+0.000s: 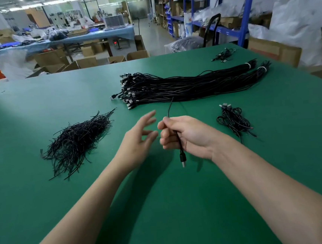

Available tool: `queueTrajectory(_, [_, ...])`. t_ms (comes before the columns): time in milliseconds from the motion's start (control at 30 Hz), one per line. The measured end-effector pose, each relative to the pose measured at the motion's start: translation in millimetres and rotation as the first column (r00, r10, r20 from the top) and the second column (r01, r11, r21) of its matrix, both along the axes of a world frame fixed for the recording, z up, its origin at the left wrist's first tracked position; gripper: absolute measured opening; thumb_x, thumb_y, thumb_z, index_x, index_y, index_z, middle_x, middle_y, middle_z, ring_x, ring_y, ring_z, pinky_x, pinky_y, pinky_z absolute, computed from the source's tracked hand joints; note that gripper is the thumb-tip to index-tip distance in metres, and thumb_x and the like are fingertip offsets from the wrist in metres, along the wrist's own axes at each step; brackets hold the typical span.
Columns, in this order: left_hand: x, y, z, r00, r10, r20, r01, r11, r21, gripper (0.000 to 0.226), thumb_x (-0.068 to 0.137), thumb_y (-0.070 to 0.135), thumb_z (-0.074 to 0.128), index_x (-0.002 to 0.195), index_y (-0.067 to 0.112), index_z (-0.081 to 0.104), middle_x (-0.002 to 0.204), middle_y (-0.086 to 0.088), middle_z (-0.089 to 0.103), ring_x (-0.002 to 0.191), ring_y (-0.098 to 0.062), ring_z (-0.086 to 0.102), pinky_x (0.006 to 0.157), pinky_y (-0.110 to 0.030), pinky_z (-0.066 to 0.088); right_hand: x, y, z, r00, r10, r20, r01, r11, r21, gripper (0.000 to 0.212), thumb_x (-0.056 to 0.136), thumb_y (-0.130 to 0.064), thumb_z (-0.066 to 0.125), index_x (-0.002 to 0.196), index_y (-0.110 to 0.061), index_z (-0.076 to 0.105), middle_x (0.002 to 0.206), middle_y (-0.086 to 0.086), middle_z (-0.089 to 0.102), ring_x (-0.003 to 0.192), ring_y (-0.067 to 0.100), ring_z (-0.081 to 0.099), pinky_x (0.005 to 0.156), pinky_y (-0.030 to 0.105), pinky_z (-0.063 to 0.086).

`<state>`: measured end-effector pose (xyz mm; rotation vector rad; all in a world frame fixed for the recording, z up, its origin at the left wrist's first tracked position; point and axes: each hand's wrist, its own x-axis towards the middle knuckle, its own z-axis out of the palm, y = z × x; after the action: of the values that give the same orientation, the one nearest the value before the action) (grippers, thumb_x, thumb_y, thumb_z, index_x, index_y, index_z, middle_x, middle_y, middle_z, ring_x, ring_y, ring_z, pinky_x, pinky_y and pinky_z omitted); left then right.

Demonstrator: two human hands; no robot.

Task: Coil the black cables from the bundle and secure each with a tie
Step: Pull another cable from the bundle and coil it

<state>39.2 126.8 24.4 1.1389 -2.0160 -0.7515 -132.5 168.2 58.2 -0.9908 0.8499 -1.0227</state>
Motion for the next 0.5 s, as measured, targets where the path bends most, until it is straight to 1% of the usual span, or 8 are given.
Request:
queueTrajectory(67, [-10.1,-6.3,7.8,0.996,-0.062,0.061,0.069,0.99,-0.123,0.069,0.097,0.0,0.056,0.154,0.032,0.036,0.155,0.006,0.041,0.116,0.005,0.058,0.096,-0.017,0.049,3.8,9.5,6.5,0.992,0.099,-0.072,-0.103,0.994,-0.048,0.03,0.11,-0.02,0.038,0.093,-0.005,0.058,0.063,0.003,0.064,0.06,0.016,0.067,0.059,0.027,0.058])
queueTrajectory(100, [-15.8,-8.7,12.0,0.992,-0.101,0.073,0.113,0.977,-0.182,0.066,0.097,0.0,0.056,0.153,0.032,0.04,0.159,0.006,0.036,0.124,0.003,0.055,0.101,-0.018,0.047,4.8,14.1,9.4,0.985,0.145,-0.095,-0.151,0.987,-0.061,0.031,0.109,-0.02,0.038,0.093,-0.004,0.058,0.064,0.004,0.064,0.061,0.017,0.068,0.06,0.028,0.058])
queueTrajectory(200, [-30.8,-14.0,18.9,0.99,-0.129,0.057,0.141,0.933,-0.332,0.03,0.105,0.022,0.048,0.127,0.025,0.069,0.149,0.009,0.051,0.132,-0.008,0.052,0.108,-0.035,0.045,-0.4,25.9,14.8,0.963,0.247,-0.109,-0.256,0.963,-0.079,0.03,0.109,-0.021,0.038,0.093,-0.004,0.058,0.066,0.005,0.065,0.065,0.018,0.069,0.06,0.027,0.058])
queueTrajectory(300, [-33.5,-15.2,17.0,0.982,-0.083,0.168,0.154,0.867,-0.473,0.027,0.103,0.035,0.048,0.105,0.026,0.074,0.119,0.016,0.067,0.112,-0.011,0.057,0.095,-0.046,0.048,-14.2,34.2,17.8,0.96,0.27,-0.077,-0.277,0.955,-0.109,0.03,0.109,-0.019,0.039,0.095,-0.003,0.06,0.072,0.005,0.069,0.072,0.017,0.071,0.06,0.022,0.055])
queueTrajectory(333, [-32.9,-13.8,14.0,0.971,-0.067,0.23,0.18,0.838,-0.516,0.021,0.1,0.034,0.053,0.101,0.025,0.072,0.104,0.018,0.066,0.1,-0.014,0.055,0.087,-0.048,0.049,-18.0,35.8,18.3,0.962,0.266,-0.066,-0.272,0.955,-0.119,0.029,0.108,-0.019,0.04,0.096,-0.003,0.061,0.074,0.006,0.07,0.074,0.016,0.072,0.06,0.02,0.054])
queueTrajectory(400, [-33.6,-6.8,5.5,0.96,-0.038,0.278,0.196,0.8,-0.567,0.006,0.09,0.024,0.065,0.086,0.02,0.067,0.081,0.018,0.05,0.082,-0.016,0.045,0.071,-0.051,0.05,-23.1,36.9,18.6,0.97,0.24,-0.029,-0.242,0.961,-0.135,0.027,0.106,-0.018,0.041,0.099,-0.001,0.062,0.076,0.006,0.071,0.075,0.015,0.071,0.056,0.018,0.05])
queueTrajectory(433, [-34.4,-1.6,1.3,0.966,-0.02,0.258,0.169,0.805,-0.569,0.007,0.088,0.018,0.066,0.082,0.019,0.064,0.076,0.016,0.045,0.077,-0.016,0.041,0.066,-0.05,0.05,-24.4,36.5,18.8,0.976,0.216,0.002,-0.214,0.966,-0.145,0.027,0.105,-0.018,0.043,0.099,-0.001,0.062,0.075,0.006,0.07,0.074,0.014,0.071,0.054,0.017,0.048])
queueTrajectory(500, [-34.7,7.0,-3.9,0.972,0.02,0.234,0.117,0.824,-0.554,0.02,0.091,0.019,0.054,0.087,0.012,0.072,0.08,0.007,0.062,0.08,-0.018,0.043,0.07,-0.048,0.05,-24.3,35.0,19.8,0.983,0.163,0.09,-0.147,0.976,-0.164,0.026,0.1,-0.02,0.046,0.099,0.001,0.062,0.073,0.007,0.071,0.07,0.012,0.07,0.052,0.016,0.048])
